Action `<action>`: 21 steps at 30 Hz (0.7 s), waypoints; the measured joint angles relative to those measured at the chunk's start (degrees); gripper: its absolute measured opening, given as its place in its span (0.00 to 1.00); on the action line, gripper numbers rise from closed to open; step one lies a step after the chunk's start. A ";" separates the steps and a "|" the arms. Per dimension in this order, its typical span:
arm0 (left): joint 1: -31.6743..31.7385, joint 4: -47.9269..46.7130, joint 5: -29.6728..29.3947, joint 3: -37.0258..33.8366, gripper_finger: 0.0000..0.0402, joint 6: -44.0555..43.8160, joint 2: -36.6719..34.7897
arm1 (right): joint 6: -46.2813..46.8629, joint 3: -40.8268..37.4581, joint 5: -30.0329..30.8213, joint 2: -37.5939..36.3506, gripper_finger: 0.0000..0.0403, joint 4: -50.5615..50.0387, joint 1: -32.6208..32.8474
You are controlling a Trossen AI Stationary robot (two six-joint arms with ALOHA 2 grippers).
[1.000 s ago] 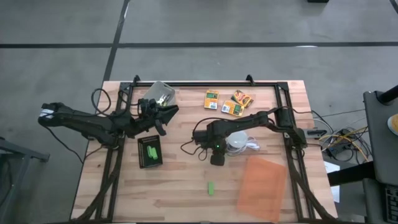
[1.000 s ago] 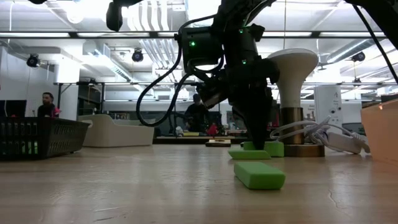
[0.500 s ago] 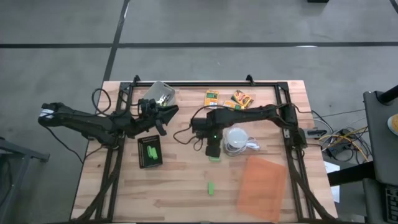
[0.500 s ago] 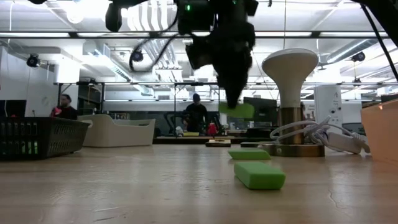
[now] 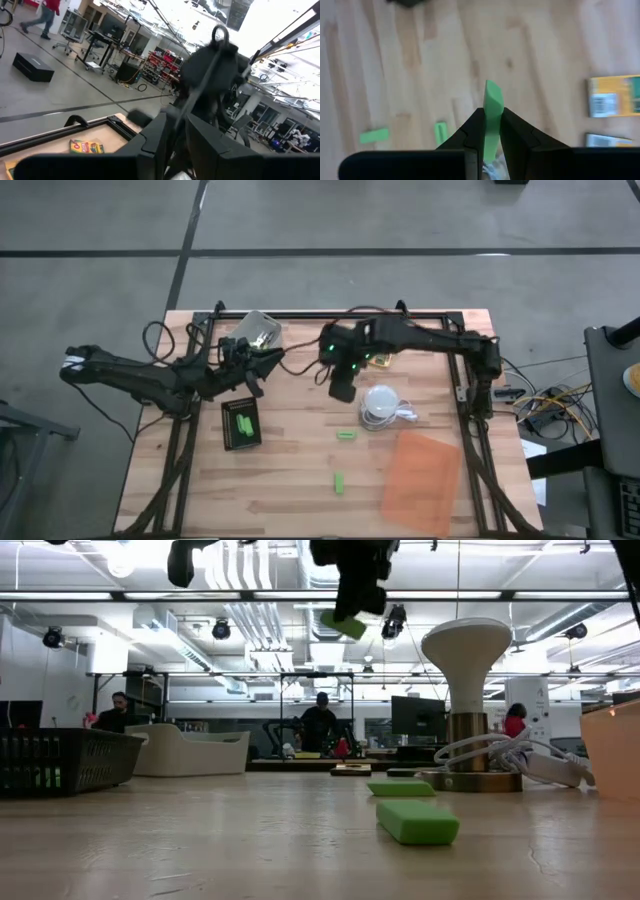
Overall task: Pick & Place School Supplies
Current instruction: Put the green eraser into the black bin
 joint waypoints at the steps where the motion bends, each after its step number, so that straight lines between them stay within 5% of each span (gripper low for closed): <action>1: -0.02 -0.20 0.14 0.00 0.19 0.03 -0.05 | 0.01 0.39 0.69 -0.61 0.11 -0.10 -0.44; 10: -0.07 -10.17 6.54 0.00 0.19 -0.02 0.29 | -0.55 -1.00 1.04 -7.50 0.11 8.73 -2.03; 17: -0.07 -12.58 9.18 0.00 0.19 3.61 3.66 | -2.56 -2.33 -14.85 -8.21 0.11 24.45 -1.52; 21: -0.09 -12.40 9.59 0.00 0.19 12.18 4.88 | -2.37 -2.42 -14.94 -6.84 0.11 24.97 -1.23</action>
